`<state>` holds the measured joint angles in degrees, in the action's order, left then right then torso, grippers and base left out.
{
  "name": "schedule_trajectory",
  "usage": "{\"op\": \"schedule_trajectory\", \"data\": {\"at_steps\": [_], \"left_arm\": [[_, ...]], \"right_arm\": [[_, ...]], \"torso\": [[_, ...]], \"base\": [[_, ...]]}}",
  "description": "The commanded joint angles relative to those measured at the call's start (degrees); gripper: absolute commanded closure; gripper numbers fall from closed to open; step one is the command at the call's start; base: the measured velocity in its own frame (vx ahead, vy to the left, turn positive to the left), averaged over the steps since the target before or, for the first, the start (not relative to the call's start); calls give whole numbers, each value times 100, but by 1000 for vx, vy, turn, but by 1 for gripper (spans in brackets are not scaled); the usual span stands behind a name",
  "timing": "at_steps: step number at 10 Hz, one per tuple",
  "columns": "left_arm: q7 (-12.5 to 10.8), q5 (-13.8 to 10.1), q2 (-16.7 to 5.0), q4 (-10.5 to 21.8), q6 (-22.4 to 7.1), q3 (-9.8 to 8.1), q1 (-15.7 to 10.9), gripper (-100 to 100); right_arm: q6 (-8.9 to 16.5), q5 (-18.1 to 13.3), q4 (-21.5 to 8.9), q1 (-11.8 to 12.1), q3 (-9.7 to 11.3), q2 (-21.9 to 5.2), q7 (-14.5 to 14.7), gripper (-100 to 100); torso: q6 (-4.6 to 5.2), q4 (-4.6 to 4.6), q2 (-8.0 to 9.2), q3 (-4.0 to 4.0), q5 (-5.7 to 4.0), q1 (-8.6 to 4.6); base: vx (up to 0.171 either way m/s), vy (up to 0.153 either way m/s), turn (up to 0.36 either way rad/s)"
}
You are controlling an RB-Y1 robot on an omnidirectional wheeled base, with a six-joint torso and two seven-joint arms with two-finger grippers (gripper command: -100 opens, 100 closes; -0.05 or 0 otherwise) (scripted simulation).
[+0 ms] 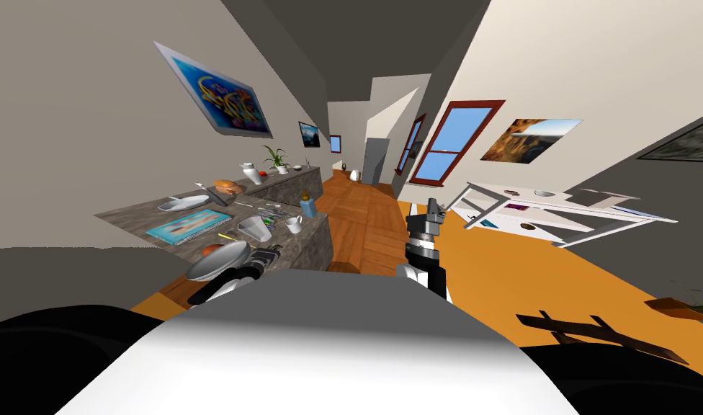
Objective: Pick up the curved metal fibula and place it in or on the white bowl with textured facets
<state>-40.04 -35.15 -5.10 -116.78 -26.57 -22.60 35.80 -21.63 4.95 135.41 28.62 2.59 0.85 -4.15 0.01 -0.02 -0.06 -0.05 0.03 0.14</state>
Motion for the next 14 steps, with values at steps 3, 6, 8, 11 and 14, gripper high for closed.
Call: {"op": "schedule_trajectory", "data": {"at_steps": [3,6,8,11,14], "left_arm": [[2,1,-1,0,1,-1,0,100],[24,-91,22,-216,51,99,293,100],[22,-125,6,-257,54,106,353,100],[-257,-124,-179,-489,-36,154,87,100],[-533,-136,-275,-691,-140,156,-130,100]], "right_arm": [[0,0,0,0,0,0,0,0],[0,0,0,0,0,0,0,0],[0,0,0,0,0,0,0,0],[0,0,0,-1,0,0,0,0],[0,0,0,-1,0,0,0,0]], "torso": [[0,0,0,0,1,1],[-4,-2,1,0,2,1],[-3,-1,1,0,1,-1],[6,5,13,8,-1,-4],[1,10,46,27,-1,-16]], "base": [[0,0,0],[8,3,31],[7,1,14],[-56,-7,-7],[-107,-22,-9]]}}
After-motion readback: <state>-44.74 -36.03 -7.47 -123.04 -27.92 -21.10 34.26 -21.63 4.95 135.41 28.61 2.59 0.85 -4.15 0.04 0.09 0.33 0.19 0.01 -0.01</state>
